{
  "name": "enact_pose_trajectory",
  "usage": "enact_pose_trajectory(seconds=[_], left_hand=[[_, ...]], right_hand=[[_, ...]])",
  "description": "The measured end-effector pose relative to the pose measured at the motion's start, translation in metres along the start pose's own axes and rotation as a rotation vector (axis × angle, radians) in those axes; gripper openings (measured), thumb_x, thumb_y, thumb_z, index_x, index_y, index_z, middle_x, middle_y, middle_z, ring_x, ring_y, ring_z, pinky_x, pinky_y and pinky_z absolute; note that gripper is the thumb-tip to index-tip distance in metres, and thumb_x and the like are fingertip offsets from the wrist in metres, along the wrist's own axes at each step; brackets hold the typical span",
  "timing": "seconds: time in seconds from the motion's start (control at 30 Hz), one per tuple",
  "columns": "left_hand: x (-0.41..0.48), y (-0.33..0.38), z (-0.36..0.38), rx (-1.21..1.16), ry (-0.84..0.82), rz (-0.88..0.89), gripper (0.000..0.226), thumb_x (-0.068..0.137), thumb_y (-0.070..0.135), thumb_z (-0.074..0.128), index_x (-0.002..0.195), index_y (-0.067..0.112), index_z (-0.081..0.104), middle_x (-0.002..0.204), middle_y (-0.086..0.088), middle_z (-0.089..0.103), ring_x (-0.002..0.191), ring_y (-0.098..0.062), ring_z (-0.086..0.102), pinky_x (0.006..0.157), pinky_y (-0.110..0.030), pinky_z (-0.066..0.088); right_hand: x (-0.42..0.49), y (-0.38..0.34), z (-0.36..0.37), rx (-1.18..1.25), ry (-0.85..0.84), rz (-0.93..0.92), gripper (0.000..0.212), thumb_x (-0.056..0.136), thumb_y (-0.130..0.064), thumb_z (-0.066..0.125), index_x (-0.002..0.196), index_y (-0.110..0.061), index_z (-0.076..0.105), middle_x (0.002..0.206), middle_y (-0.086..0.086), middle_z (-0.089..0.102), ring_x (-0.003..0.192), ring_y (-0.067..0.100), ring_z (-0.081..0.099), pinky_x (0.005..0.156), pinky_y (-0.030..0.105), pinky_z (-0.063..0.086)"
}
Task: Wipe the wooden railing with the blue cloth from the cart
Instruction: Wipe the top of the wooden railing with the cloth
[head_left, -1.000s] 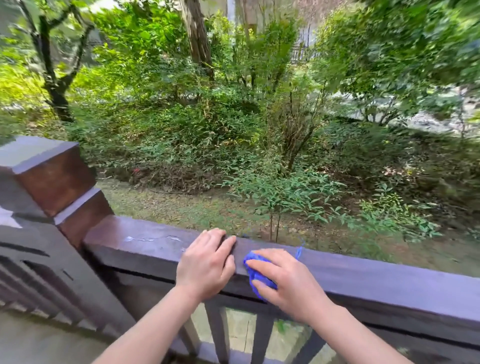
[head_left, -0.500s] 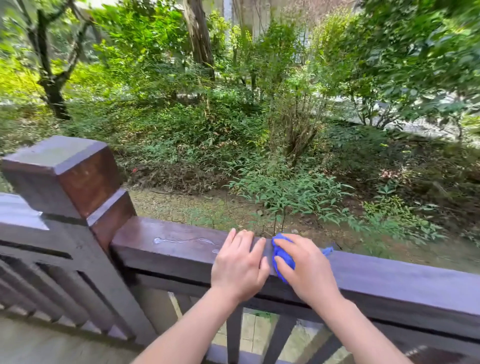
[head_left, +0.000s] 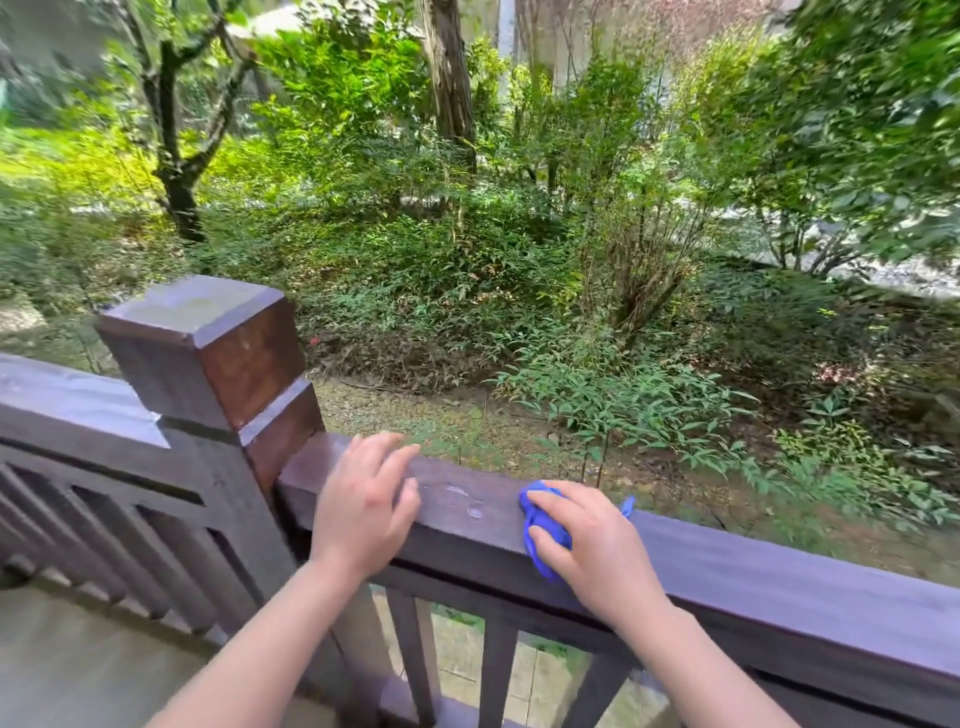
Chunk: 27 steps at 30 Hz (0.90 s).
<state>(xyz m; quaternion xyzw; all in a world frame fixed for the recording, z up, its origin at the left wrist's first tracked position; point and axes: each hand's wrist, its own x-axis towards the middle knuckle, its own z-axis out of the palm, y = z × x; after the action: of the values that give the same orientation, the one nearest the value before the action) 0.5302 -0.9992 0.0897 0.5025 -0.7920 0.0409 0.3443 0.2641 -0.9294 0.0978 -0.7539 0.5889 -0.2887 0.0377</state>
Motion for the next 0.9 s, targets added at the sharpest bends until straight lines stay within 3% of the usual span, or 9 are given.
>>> enact_pose_trajectory(seconds=[0.1,0.27,0.43,0.57,0.7,0.73,0.83,0.9], left_hand=[[0.004,-0.055,-0.017,0.102,-0.117,-0.105,0.05,0.094,0.032,0.036,0.125,0.006,0.065,0.132,-0.017,0.061,0.126,-0.035,0.053,0.113,-0.047,0.033],[0.003,-0.085,-0.013,0.149,-0.235,-0.086,0.055,0.093,0.038,0.035,0.128,0.009,0.064,0.136,-0.011,0.06,0.129,-0.029,0.053,0.11,-0.046,0.041],[0.002,-0.084,-0.013,0.166,-0.161,-0.048,0.052,0.087,0.042,0.043,0.122,0.01,0.066,0.129,-0.008,0.063,0.124,-0.025,0.052,0.104,-0.037,0.036],[0.001,-0.084,-0.015,0.187,-0.163,-0.037,0.053,0.086,0.044,0.045,0.121,0.011,0.065,0.127,-0.006,0.062,0.122,-0.023,0.05,0.101,-0.034,0.032],[0.003,-0.082,-0.016,0.201,-0.217,-0.04,0.053,0.087,0.047,0.043,0.123,0.014,0.063,0.128,-0.004,0.06,0.123,-0.023,0.05,0.102,-0.033,0.032],[0.005,-0.081,-0.019,0.182,-0.23,-0.05,0.053,0.088,0.047,0.04,0.124,0.015,0.062,0.128,-0.002,0.059,0.123,-0.021,0.049,0.102,-0.033,0.033],[0.013,-0.074,-0.037,0.17,-0.222,-0.003,0.052,0.088,0.041,0.04,0.127,0.013,0.061,0.128,-0.004,0.058,0.124,-0.024,0.05,0.103,-0.042,0.045],[0.024,-0.07,-0.057,0.26,-0.068,0.171,0.043,0.086,0.025,0.048,0.12,0.005,0.064,0.12,-0.015,0.062,0.119,-0.035,0.055,0.101,-0.051,0.048]], right_hand=[[0.007,-0.004,0.004,-0.022,0.076,0.105,0.037,0.079,-0.031,0.061,0.113,-0.016,0.069,0.114,0.001,0.066,0.102,0.023,0.06,0.086,0.024,0.042],[0.002,-0.018,0.012,-0.009,0.004,-0.072,0.036,0.085,-0.034,0.058,0.117,-0.02,0.066,0.121,-0.004,0.063,0.11,0.015,0.053,0.091,0.021,0.039],[0.026,-0.016,0.019,-0.024,0.036,0.08,0.038,0.082,-0.036,0.057,0.115,-0.019,0.066,0.119,0.0,0.064,0.106,0.024,0.057,0.09,0.024,0.036],[0.02,-0.036,0.031,0.007,-0.049,-0.111,0.038,0.086,-0.037,0.053,0.117,-0.019,0.065,0.121,0.0,0.063,0.11,0.019,0.054,0.096,0.022,0.036],[0.037,-0.026,0.03,-0.002,0.06,0.116,0.038,0.081,-0.032,0.058,0.114,-0.016,0.067,0.117,0.004,0.065,0.107,0.026,0.058,0.092,0.027,0.04],[0.037,-0.034,0.033,-0.005,0.057,0.101,0.037,0.08,-0.03,0.06,0.113,-0.015,0.068,0.115,0.004,0.066,0.105,0.026,0.058,0.092,0.028,0.041],[0.031,-0.048,0.042,0.01,-0.008,-0.094,0.035,0.082,-0.028,0.062,0.115,-0.017,0.066,0.117,0.0,0.065,0.105,0.02,0.055,0.093,0.021,0.036],[0.043,-0.038,0.039,0.022,-0.019,-0.017,0.037,0.082,-0.029,0.062,0.117,-0.018,0.066,0.118,0.0,0.064,0.105,0.021,0.055,0.091,0.02,0.035]])
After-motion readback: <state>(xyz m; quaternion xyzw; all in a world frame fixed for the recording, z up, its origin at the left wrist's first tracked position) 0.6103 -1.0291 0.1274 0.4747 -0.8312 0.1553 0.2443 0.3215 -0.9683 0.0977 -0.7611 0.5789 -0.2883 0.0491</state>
